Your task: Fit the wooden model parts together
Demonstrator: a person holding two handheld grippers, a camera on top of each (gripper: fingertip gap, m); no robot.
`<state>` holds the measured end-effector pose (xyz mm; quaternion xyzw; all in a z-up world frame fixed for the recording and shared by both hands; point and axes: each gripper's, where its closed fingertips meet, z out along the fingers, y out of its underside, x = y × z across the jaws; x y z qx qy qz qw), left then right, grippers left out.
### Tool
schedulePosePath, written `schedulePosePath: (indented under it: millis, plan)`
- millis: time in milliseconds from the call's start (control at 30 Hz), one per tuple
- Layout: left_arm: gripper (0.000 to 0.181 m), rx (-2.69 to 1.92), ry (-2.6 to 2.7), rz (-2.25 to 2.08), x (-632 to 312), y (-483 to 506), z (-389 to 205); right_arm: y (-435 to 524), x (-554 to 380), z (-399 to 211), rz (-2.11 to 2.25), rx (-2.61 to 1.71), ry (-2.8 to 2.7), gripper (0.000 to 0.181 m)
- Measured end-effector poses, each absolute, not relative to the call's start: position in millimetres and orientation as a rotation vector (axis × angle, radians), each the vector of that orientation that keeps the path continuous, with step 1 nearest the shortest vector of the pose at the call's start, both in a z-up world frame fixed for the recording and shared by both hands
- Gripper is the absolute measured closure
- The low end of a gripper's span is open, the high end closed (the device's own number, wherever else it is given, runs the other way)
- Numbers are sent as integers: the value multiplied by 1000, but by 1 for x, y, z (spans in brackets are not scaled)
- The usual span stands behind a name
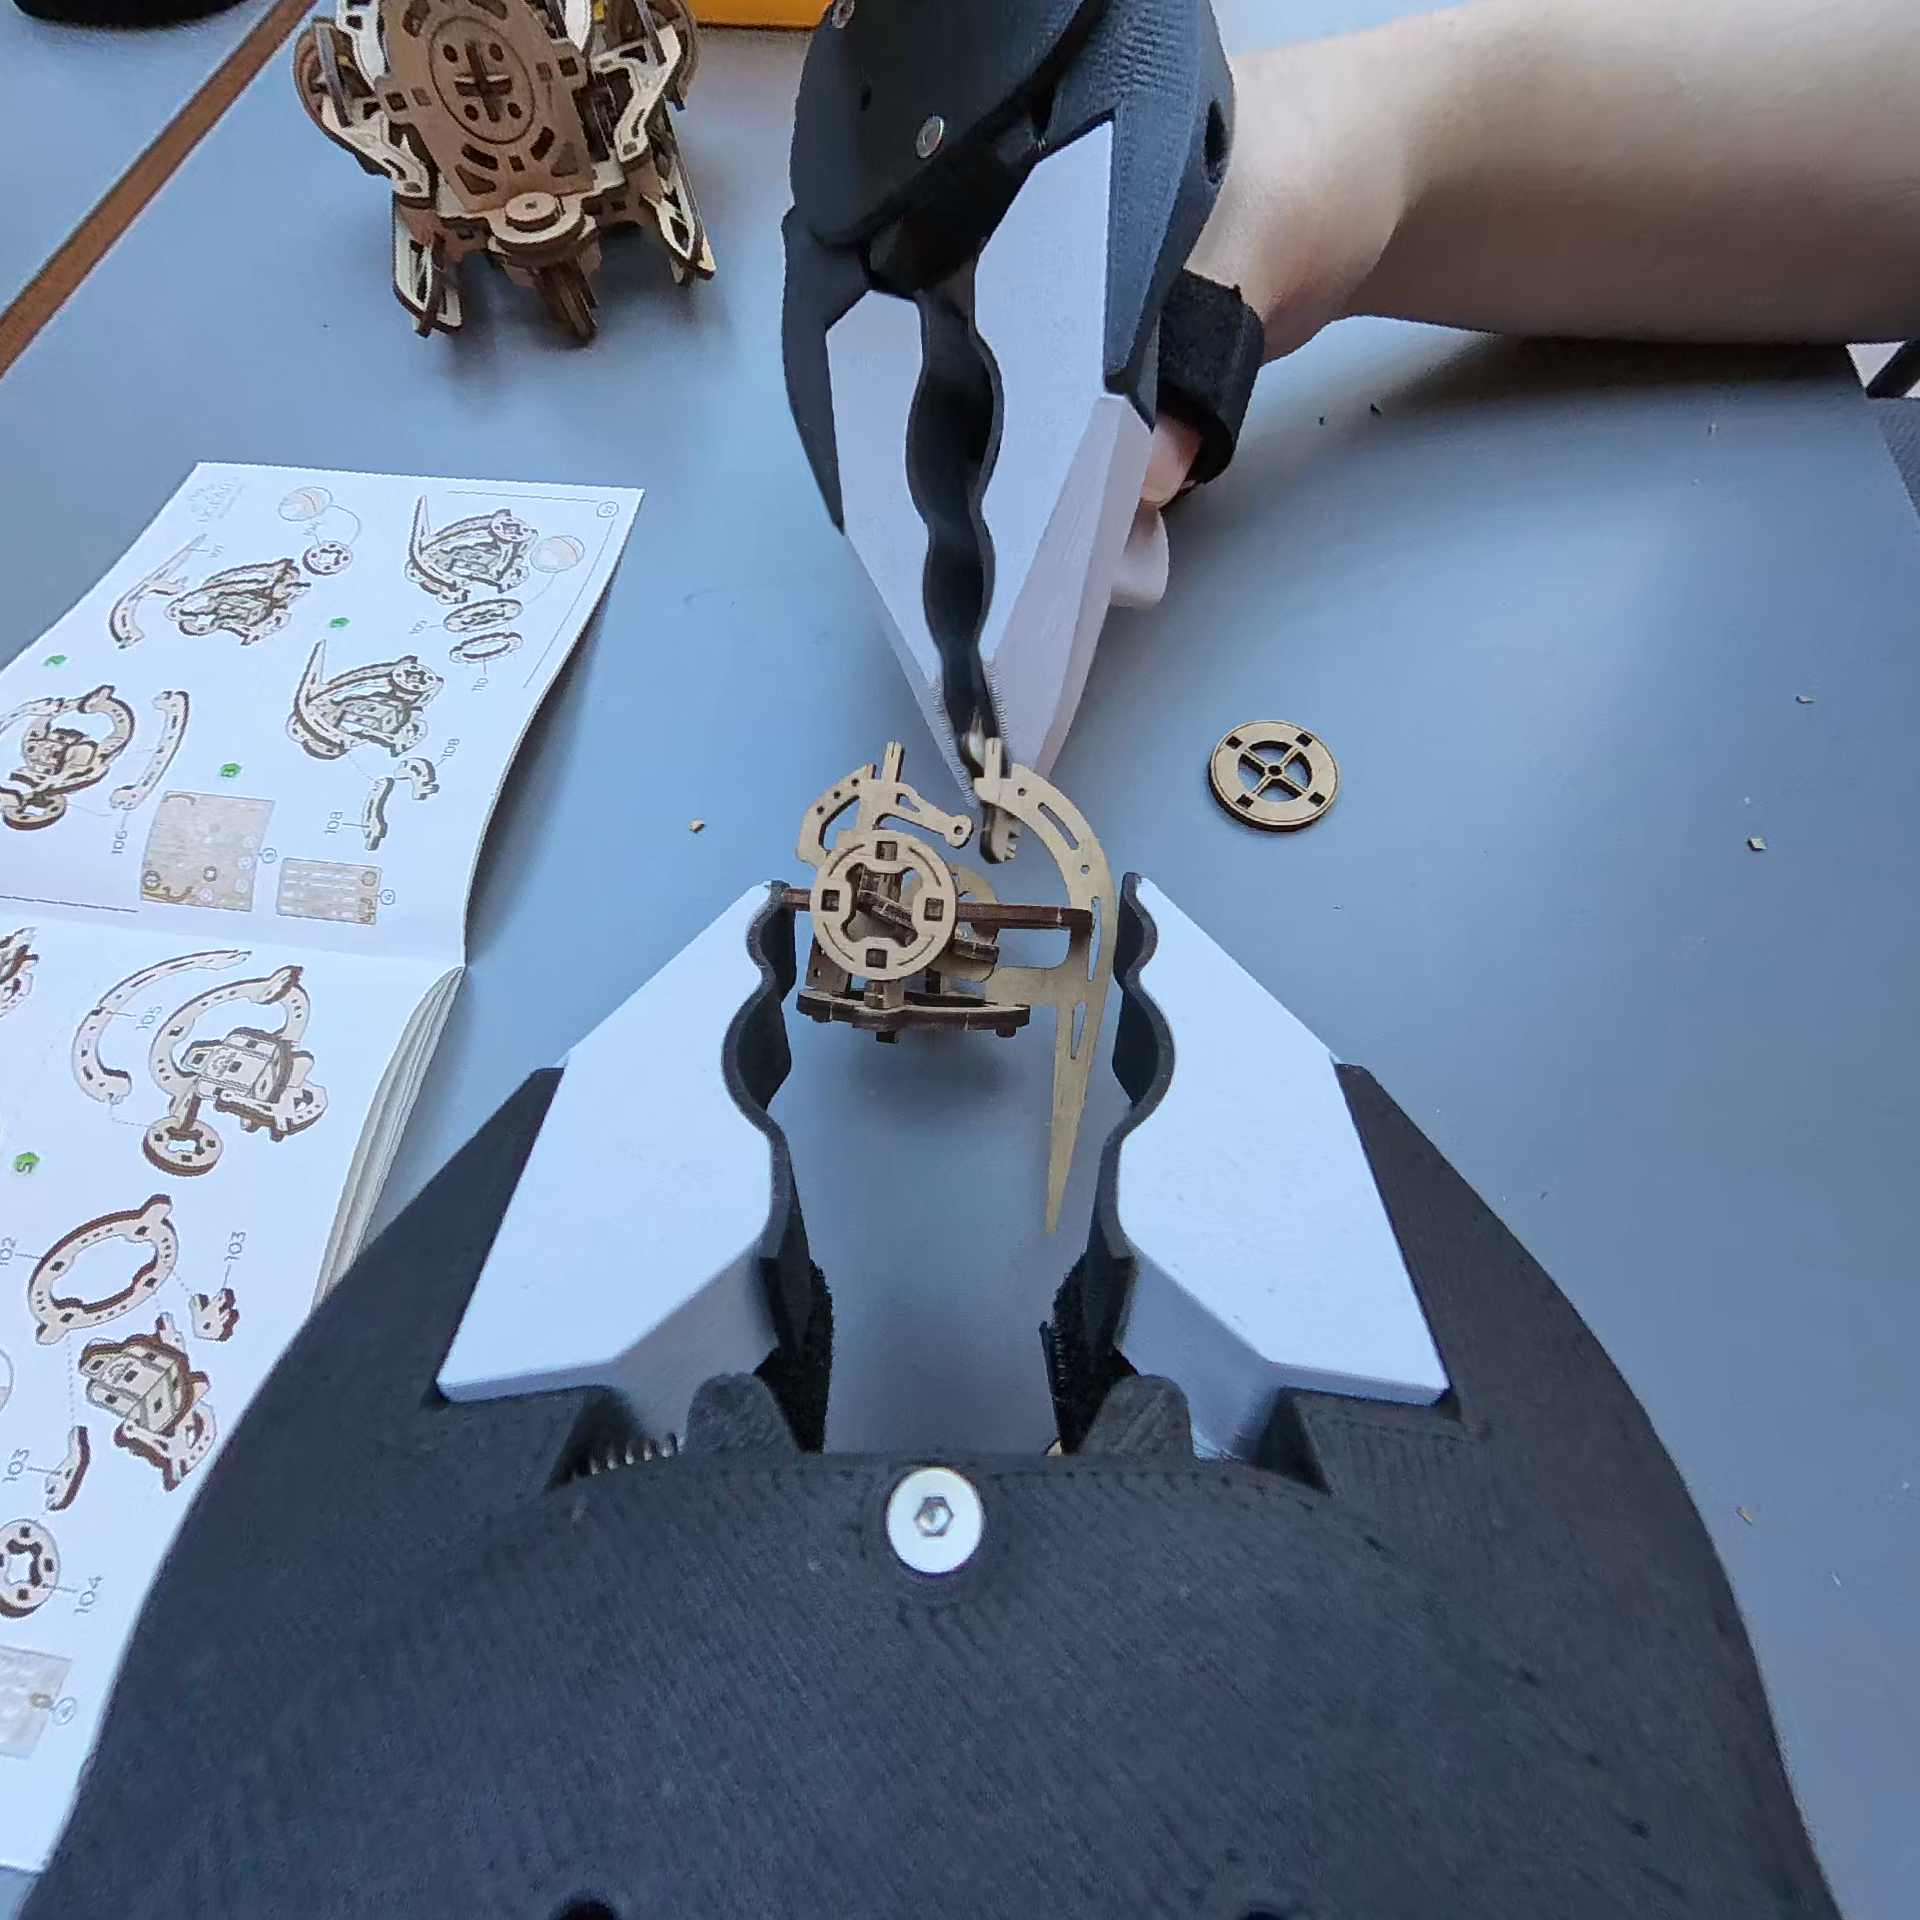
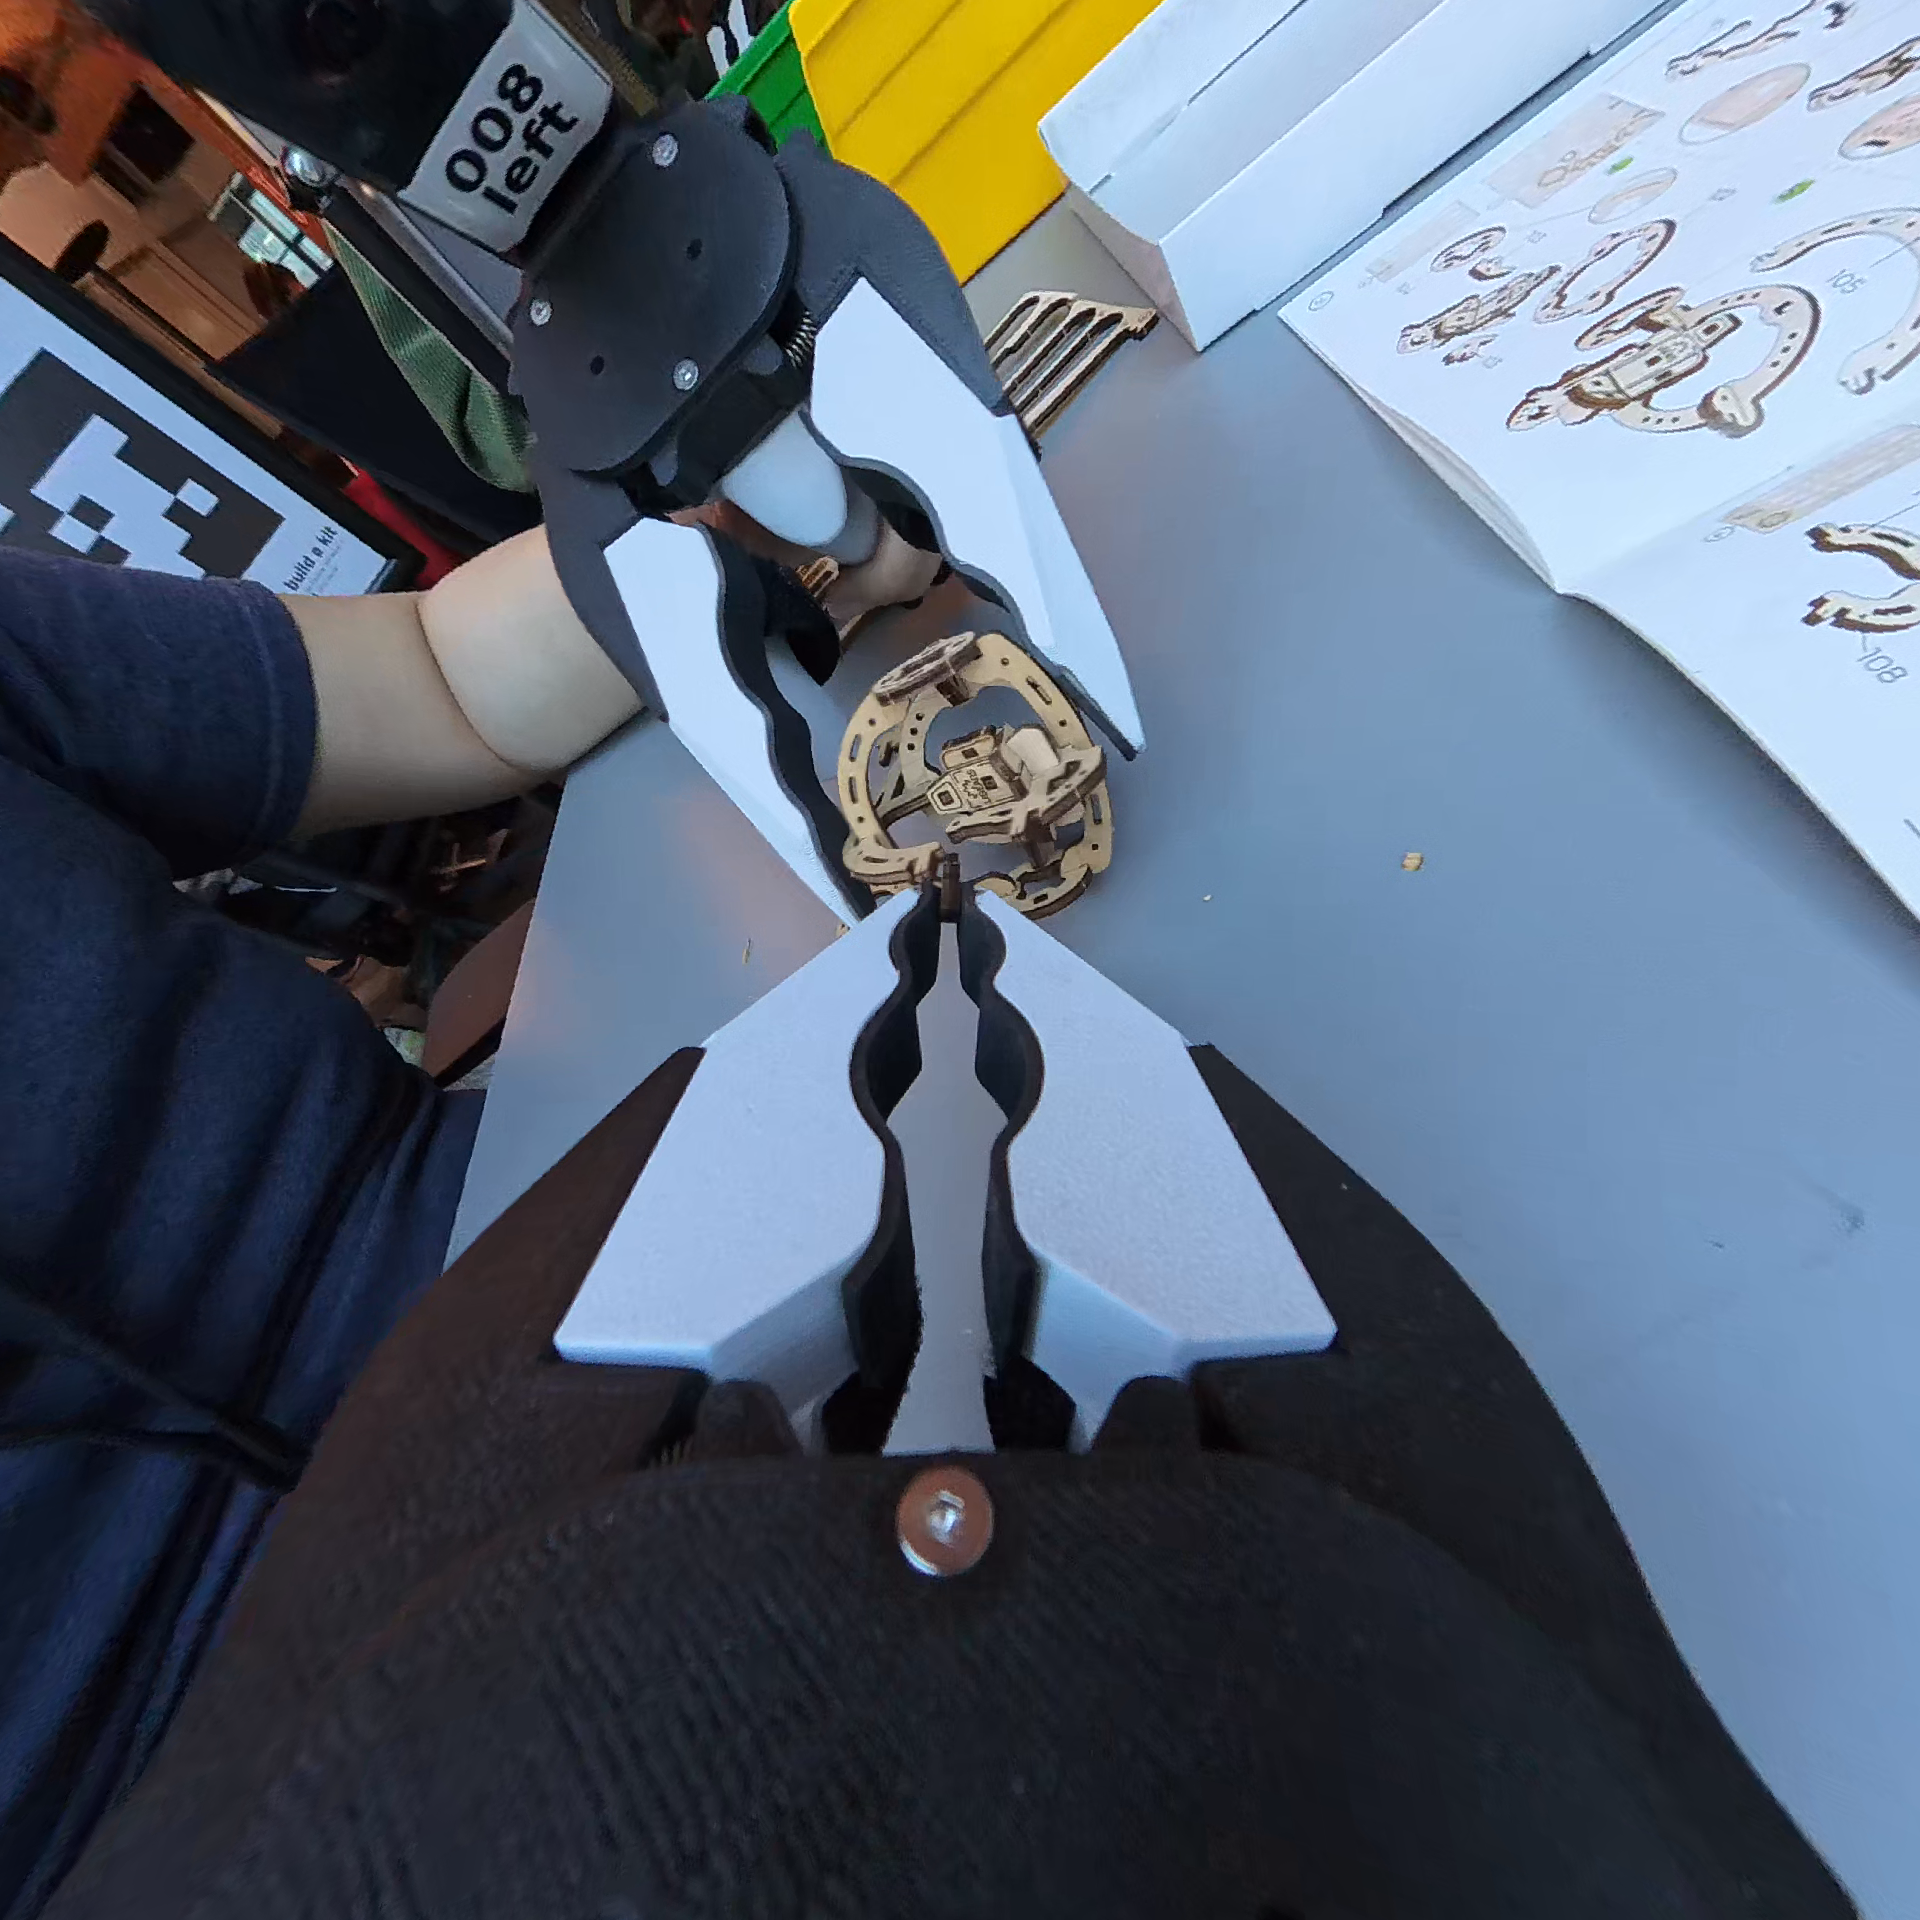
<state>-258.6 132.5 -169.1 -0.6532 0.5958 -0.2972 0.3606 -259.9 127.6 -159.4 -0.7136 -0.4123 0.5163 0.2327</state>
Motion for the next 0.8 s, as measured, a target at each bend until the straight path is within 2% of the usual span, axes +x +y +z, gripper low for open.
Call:
schedulePosePath:
  millis: [500,800]
  plan:
    - [120,-1754,1447,-1057,-257,127,-160,131,-257,-165,1380,-2007,-1128,180]
    - [120,-1790,1494,-1054,-254,126,-169,129,-256,-176,1318,-2045,-1237,180]
